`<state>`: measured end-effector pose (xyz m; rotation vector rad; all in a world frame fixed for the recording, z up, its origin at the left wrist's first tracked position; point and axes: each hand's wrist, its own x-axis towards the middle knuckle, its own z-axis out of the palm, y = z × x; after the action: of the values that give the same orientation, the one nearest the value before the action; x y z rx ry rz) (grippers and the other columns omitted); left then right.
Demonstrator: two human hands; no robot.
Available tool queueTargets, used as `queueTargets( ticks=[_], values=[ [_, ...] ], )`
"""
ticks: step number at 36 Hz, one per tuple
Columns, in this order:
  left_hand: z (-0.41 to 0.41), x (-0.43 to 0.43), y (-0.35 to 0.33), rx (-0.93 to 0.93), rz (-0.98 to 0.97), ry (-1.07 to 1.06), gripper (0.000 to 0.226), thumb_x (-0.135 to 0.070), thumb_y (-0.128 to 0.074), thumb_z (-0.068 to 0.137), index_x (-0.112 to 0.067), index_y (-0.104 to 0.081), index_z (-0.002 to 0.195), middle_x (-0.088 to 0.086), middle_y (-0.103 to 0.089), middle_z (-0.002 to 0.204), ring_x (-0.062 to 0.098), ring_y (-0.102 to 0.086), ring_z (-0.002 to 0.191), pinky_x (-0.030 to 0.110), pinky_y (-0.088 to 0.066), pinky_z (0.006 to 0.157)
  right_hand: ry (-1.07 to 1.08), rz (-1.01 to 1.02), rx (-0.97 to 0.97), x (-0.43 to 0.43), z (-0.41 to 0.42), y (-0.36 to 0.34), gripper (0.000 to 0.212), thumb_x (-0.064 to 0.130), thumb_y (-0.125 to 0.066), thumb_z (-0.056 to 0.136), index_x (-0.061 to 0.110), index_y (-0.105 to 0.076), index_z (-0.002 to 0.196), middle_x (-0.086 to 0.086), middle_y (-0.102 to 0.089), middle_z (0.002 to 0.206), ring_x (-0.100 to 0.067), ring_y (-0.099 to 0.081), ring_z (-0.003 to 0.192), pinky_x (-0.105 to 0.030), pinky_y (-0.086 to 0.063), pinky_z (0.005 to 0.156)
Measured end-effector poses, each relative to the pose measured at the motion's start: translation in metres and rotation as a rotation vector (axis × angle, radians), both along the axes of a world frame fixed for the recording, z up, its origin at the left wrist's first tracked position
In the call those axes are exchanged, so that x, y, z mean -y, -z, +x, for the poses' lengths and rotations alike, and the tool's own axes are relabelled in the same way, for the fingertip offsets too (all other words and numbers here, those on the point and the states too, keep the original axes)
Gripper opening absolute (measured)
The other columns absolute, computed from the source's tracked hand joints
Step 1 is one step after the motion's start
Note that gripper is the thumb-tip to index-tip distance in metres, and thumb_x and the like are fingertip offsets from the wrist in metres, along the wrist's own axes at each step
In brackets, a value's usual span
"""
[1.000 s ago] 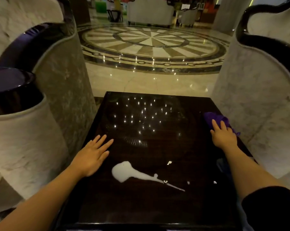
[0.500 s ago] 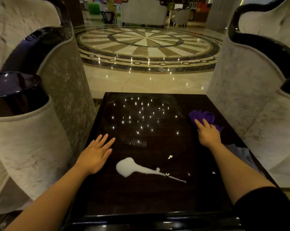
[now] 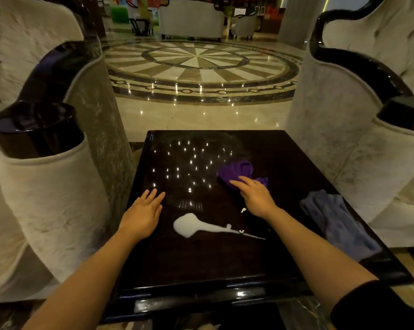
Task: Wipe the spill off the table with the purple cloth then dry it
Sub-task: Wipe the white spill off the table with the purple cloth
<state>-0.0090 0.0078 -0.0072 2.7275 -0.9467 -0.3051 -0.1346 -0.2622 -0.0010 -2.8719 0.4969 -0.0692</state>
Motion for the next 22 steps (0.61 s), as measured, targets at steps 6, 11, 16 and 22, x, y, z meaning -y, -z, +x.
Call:
queueTargets(
  ticks=[6,11,16,22],
  values=[
    [-0.002,-0.002,0.0,-0.012,0.021,0.012,0.048,-0.025,-0.025,0.101,-0.017,-0.016,0.147,0.007,-0.01,0.158,0.024,-0.004,0.147,0.037,-0.011,0.12,-0.133,0.058,0.016,-0.033,0.0,-0.001,0.045,0.01,-0.035,0.097,0.025,-0.035,0.139,-0.006,-0.03,0.152,-0.026,-0.028,0.137,-0.037,-0.02,0.112],
    [-0.008,-0.007,-0.001,-0.023,0.004,0.018,0.048,-0.024,-0.025,0.101,-0.015,-0.016,0.147,0.007,-0.01,0.158,0.024,-0.004,0.147,0.037,-0.01,0.12,-0.206,0.119,-0.006,-0.056,0.001,-0.002,0.045,0.009,-0.036,0.097,0.026,-0.037,0.138,-0.005,-0.03,0.152,-0.025,-0.026,0.139,-0.038,-0.019,0.113],
    [-0.014,-0.01,-0.002,-0.013,0.002,0.021,0.048,-0.022,-0.024,0.101,-0.012,-0.014,0.147,0.009,-0.01,0.158,0.024,-0.005,0.147,0.036,-0.01,0.119,-0.252,0.214,-0.013,-0.078,-0.002,-0.004,0.044,0.007,-0.038,0.096,0.025,-0.042,0.135,-0.004,-0.031,0.151,-0.024,-0.025,0.138,-0.038,-0.018,0.114],
    [-0.019,-0.014,0.0,-0.012,-0.017,0.004,0.048,-0.02,-0.024,0.101,-0.009,-0.015,0.147,0.009,-0.011,0.158,0.024,-0.005,0.147,0.036,-0.011,0.119,-0.323,0.331,0.003,-0.101,-0.007,-0.007,0.038,0.003,-0.044,0.093,0.019,-0.054,0.126,-0.004,-0.041,0.145,-0.023,-0.031,0.136,-0.034,-0.019,0.112]
  ],
)
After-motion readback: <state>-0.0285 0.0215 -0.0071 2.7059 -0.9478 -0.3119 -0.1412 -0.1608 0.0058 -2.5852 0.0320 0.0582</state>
